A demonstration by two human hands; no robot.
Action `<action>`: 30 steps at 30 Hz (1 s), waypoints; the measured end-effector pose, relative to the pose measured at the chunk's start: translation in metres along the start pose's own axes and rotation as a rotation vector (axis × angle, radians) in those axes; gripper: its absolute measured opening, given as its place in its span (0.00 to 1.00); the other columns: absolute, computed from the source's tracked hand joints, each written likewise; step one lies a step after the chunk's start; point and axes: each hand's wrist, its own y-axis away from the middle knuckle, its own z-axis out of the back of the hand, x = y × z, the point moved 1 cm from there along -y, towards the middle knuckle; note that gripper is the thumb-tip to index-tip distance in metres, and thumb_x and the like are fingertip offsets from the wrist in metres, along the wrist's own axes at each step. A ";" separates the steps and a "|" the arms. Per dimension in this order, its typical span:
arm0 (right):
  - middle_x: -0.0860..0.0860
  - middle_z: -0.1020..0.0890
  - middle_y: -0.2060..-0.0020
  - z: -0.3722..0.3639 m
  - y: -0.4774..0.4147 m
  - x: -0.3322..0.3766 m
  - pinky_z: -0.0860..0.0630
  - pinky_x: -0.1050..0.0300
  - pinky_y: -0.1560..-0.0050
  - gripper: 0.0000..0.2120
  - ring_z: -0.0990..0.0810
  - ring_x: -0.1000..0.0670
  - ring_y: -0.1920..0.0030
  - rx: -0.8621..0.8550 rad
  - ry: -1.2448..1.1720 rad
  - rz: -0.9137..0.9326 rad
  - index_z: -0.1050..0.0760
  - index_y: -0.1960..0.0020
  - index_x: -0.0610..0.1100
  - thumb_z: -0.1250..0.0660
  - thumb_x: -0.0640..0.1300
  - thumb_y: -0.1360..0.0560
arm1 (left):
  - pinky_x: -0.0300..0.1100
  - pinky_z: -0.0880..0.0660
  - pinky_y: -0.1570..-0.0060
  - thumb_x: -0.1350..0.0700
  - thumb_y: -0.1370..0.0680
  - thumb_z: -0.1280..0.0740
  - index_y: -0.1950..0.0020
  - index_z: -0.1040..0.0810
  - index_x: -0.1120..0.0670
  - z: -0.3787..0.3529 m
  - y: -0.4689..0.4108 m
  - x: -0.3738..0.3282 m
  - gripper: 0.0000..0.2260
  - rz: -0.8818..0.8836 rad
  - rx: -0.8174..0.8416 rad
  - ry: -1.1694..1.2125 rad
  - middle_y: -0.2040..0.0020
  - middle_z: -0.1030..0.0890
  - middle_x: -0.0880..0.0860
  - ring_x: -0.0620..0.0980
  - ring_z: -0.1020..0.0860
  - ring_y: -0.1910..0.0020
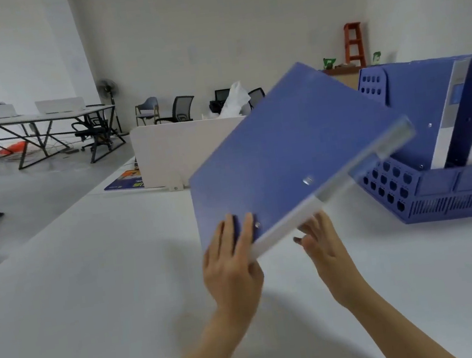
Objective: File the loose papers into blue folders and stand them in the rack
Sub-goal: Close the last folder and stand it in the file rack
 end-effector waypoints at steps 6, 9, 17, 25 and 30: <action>0.59 0.25 0.76 0.008 -0.002 -0.003 0.28 0.71 0.68 0.09 0.25 0.58 0.70 -0.270 -0.147 -0.112 0.29 0.64 0.44 0.32 0.36 0.28 | 0.44 0.20 0.53 0.58 0.30 0.43 0.36 0.32 0.45 -0.019 0.024 0.006 0.23 -0.138 0.326 -0.034 0.44 0.18 0.55 0.54 0.19 0.45; 0.58 0.33 0.83 0.018 -0.006 -0.004 0.35 0.71 0.75 0.21 0.34 0.60 0.79 -0.273 -0.155 -0.087 0.36 0.73 0.47 0.33 0.31 0.28 | 0.44 0.40 0.30 0.37 0.37 0.39 0.25 0.49 0.45 -0.020 0.025 0.010 0.42 0.181 0.580 0.121 0.26 0.40 0.48 0.47 0.43 0.27; 0.55 0.14 0.60 0.027 -0.005 0.012 0.19 0.61 0.57 0.19 0.16 0.54 0.56 -0.033 -0.430 -0.055 0.24 0.50 0.47 0.38 0.25 0.30 | 0.46 0.20 0.57 0.48 0.33 0.27 0.40 0.24 0.52 0.001 -0.004 0.041 0.23 1.253 0.340 1.566 0.43 0.19 0.52 0.52 0.18 0.49; 0.55 0.15 0.53 -0.020 0.011 -0.019 0.21 0.63 0.58 0.22 0.17 0.56 0.53 0.099 -0.156 -0.213 0.26 0.46 0.50 0.29 0.39 0.38 | 0.50 0.19 0.59 0.50 0.30 0.32 0.42 0.24 0.52 0.005 -0.005 0.039 0.17 1.116 0.200 1.616 0.49 0.16 0.50 0.51 0.17 0.53; 0.60 0.21 0.51 -0.031 0.009 -0.028 0.23 0.70 0.61 0.19 0.20 0.68 0.58 -0.069 -0.085 -0.246 0.31 0.48 0.55 0.31 0.33 0.29 | 0.49 0.30 0.39 0.46 0.27 0.32 0.31 0.33 0.56 0.001 -0.003 0.036 0.28 1.051 0.349 1.077 0.34 0.25 0.54 0.56 0.28 0.34</action>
